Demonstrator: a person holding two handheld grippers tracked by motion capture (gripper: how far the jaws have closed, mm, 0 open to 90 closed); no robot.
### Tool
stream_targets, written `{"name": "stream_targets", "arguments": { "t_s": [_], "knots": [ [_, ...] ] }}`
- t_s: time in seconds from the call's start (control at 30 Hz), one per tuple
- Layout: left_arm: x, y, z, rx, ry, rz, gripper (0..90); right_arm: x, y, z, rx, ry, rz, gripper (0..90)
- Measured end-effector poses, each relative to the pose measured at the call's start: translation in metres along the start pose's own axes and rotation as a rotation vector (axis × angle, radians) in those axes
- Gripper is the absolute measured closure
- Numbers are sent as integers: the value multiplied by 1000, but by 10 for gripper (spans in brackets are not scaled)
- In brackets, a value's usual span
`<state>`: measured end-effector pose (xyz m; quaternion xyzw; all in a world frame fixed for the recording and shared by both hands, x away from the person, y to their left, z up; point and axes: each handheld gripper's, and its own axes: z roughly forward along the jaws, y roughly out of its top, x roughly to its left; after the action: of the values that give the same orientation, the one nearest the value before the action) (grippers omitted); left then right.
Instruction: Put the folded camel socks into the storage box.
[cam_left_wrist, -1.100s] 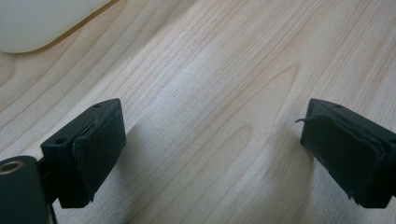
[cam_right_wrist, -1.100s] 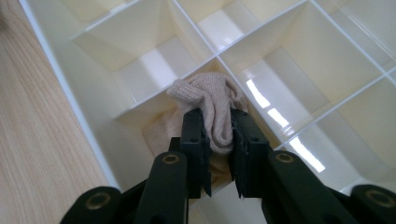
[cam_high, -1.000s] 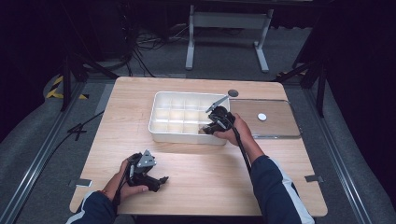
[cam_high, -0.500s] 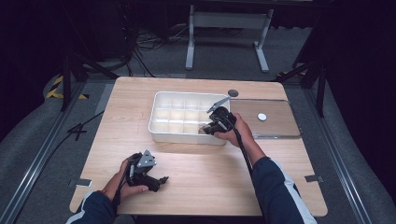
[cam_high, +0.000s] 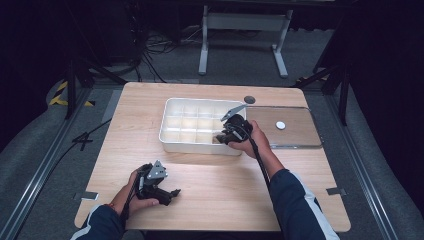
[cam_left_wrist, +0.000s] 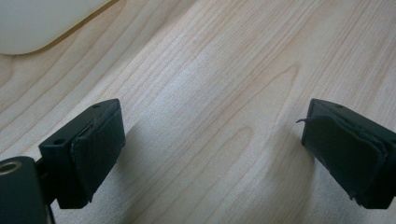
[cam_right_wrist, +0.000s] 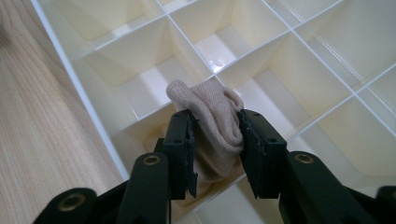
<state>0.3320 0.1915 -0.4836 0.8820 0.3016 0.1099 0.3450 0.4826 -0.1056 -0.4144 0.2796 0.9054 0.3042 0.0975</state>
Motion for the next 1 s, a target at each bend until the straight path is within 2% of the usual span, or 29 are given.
{"name": "stream_targets", "arguments": {
  "t_s": [0.1, 0.17, 0.3, 0.47, 0.6, 0.7, 0.83, 1.0],
  "knots": [
    [0, 0, 0, -1, 1, 0, 63, 1, -1, 1, 2, -3, 4, 652],
    [0, 0, 0, -1, 1, 0, 63, 0, -3, 1, -14, 3, 16, 630],
    [0, 0, 0, -1, 1, 0, 63, 0, -5, -2, -36, -9, 10, 611],
    [0, 0, 0, 0, 5, 2, 61, 2, -4, -12, -84, -10, 14, 562],
    [0, 0, 0, 0, 6, 2, 62, 6, -3, -19, -99, -27, 1, 531],
    [0, 0, 0, 2, 6, 3, 60, 10, -3, -29, -143, -32, -24, 495],
    [0, 0, 0, 2, 5, 2, 60, 16, -5, -41, -154, -55, -52, 472],
    [0, 0, 0, 2, 5, 2, 60, 17, -9, -53, -181, -70, -64, 457]
  ]
}}
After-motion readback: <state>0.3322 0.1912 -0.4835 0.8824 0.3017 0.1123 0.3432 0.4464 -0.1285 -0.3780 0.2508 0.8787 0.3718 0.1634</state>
